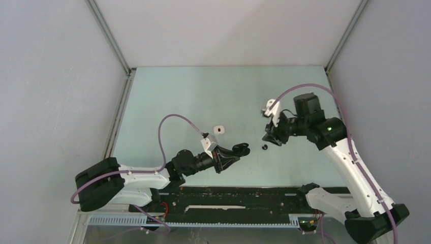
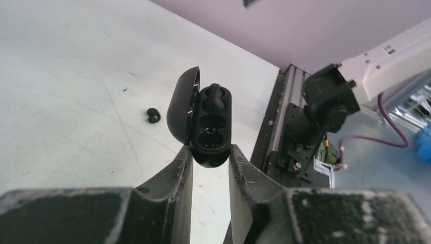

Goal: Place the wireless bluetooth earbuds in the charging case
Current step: Place the earbud in the charging case, then pick up the earbud from the center of the board.

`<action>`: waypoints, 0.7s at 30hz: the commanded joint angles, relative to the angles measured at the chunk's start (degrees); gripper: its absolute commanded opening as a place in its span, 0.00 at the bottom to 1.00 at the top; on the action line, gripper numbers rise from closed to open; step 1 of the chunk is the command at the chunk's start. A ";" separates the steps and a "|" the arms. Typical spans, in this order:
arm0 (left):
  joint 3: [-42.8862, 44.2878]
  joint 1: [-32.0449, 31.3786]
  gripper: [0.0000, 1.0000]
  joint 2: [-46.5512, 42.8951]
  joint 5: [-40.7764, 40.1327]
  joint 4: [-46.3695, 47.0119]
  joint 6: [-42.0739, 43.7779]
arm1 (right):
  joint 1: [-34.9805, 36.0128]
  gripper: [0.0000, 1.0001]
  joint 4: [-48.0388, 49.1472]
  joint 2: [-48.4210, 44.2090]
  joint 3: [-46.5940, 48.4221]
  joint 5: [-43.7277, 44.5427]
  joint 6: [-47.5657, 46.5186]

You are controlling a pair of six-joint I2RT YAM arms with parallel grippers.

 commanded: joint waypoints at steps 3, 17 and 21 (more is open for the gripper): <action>-0.60 0.00 0.04 -2.26 10.16 5.07 8.49 | -19.39 0.42 -0.32 1.80 1.62 -23.06 4.25; -0.22 -0.65 0.01 -7.41 8.48 -2.37 14.14 | -34.21 0.42 -3.13 10.76 -2.81 -30.37 6.81; -0.71 -0.65 0.01 -8.13 6.37 -2.88 13.12 | -33.11 0.41 0.89 11.26 -6.98 -21.41 10.63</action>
